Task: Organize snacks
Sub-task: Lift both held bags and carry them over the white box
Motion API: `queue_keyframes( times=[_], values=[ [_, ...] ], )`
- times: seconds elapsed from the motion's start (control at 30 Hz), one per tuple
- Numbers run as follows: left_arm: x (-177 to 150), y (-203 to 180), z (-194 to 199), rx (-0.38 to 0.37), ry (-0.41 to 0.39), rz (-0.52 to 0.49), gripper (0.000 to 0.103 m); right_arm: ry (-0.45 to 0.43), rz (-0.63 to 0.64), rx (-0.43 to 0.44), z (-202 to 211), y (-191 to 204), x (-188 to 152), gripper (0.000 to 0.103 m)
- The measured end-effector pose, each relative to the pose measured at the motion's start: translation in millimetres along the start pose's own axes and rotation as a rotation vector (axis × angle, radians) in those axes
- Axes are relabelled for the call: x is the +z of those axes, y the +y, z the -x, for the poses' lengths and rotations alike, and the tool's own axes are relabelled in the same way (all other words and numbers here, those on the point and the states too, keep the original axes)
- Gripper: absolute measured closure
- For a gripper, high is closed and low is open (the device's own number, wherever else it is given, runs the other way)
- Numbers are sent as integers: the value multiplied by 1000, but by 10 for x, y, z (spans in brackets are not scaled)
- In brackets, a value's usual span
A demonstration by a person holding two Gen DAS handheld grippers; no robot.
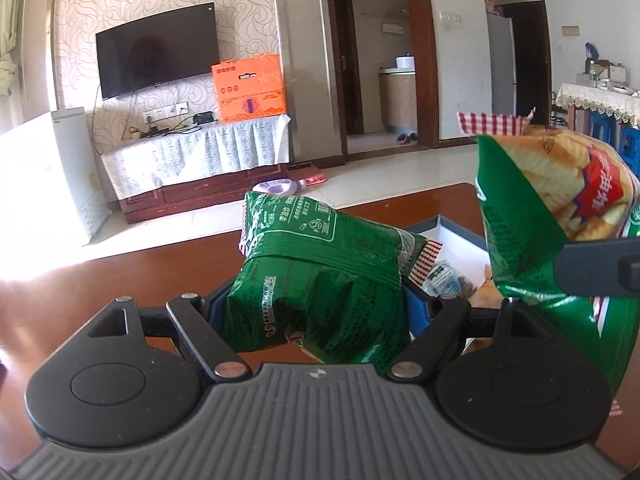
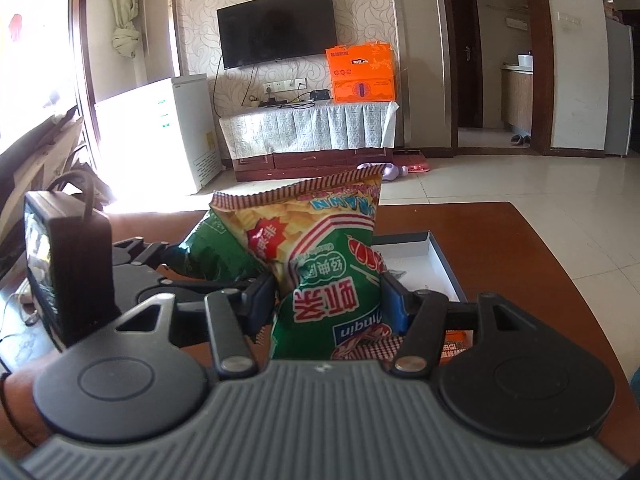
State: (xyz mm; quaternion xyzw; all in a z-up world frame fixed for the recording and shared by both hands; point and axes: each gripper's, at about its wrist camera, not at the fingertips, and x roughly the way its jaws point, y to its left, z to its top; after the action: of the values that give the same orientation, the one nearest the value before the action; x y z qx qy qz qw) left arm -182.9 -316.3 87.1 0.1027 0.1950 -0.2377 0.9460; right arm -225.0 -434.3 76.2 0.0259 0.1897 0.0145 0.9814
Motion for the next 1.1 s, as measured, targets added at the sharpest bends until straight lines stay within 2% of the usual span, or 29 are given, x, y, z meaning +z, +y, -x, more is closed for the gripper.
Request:
queue_keyframes(
  times=[0.5,0.87,1.1],
  values=[
    [185,-99,-295,-63,4,56,19,-7,-25,-55,26,-177,-34,43],
    [255,-126,-566,-75,15,59,19,7,-26,-75,74,-236,-89,43],
    [228,-152,-582,-90,16,76,19,27,-56,-98,70,-295,-113,43]
  ],
)
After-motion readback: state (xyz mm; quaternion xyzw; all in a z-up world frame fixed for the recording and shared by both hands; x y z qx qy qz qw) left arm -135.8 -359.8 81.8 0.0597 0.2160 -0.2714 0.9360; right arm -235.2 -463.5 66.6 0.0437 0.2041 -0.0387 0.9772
